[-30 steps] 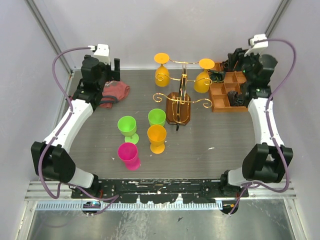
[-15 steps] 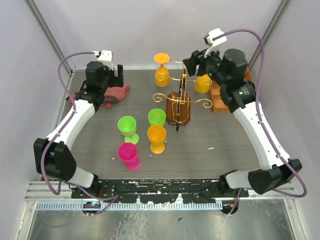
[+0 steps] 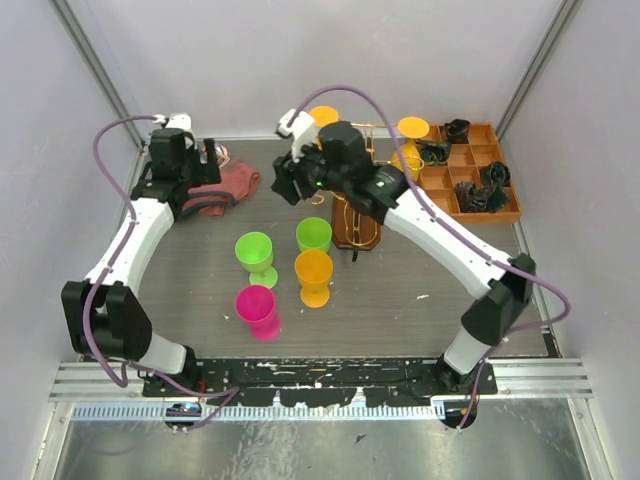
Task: Place the wine glass upside down on the wine glass rack
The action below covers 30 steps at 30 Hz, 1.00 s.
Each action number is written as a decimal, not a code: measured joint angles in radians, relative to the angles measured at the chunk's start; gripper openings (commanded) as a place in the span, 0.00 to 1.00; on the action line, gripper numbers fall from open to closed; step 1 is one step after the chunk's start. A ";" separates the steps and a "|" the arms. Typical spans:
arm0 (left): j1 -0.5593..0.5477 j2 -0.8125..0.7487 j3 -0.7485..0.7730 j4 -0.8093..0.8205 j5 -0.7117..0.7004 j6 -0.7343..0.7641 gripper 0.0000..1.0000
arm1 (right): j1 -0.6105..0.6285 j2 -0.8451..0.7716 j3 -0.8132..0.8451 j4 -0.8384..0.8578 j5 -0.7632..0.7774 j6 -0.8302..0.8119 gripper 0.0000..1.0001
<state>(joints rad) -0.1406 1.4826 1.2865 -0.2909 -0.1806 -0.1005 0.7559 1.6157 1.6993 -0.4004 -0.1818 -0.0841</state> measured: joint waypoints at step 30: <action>0.105 -0.113 -0.108 -0.068 -0.110 -0.061 0.98 | 0.235 0.359 0.290 -0.259 0.058 -0.048 0.57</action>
<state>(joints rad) -0.0353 1.3693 1.1782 -0.3592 -0.2909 -0.1616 0.9913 1.9743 1.9888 -0.6598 -0.1238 -0.1322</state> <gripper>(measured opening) 0.982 0.573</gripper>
